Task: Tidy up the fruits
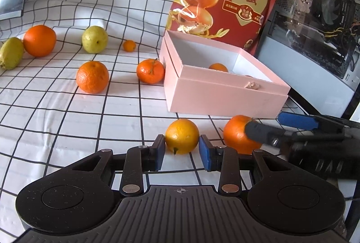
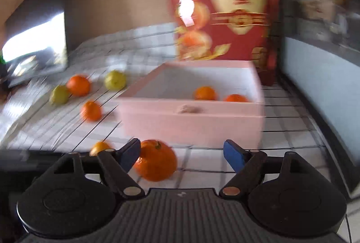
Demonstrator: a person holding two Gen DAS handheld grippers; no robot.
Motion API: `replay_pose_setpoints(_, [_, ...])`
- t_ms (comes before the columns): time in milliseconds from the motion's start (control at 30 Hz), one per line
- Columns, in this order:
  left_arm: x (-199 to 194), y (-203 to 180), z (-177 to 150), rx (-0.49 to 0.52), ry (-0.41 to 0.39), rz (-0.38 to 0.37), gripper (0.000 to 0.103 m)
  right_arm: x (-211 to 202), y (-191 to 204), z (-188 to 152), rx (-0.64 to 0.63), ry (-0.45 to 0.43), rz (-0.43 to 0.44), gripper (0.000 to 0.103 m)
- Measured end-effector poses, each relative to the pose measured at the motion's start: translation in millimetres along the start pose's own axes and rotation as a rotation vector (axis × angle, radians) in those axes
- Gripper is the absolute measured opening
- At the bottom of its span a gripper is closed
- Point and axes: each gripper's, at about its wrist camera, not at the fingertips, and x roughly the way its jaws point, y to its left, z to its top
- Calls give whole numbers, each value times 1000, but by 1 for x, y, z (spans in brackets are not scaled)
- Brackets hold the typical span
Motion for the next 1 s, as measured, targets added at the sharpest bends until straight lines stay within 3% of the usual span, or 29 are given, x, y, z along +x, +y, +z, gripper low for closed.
replay_pose_setpoints(133, [0,1,0,-11,-2,-5,38,1,17,-2,-97,10,-2,81])
replay_pose_setpoints(533, [0,1,0,-16,-2,-4,37,9,19,-1,-99,63,51,81])
replay_pose_setpoints(767, [1,1,0,-17,-2,-3,37,13,17,1,-97,103,135,68])
replay_pose_setpoints(1000, [1,-1,-1,-8,-1,6,37,-2,18,-8,-216,129,143,68])
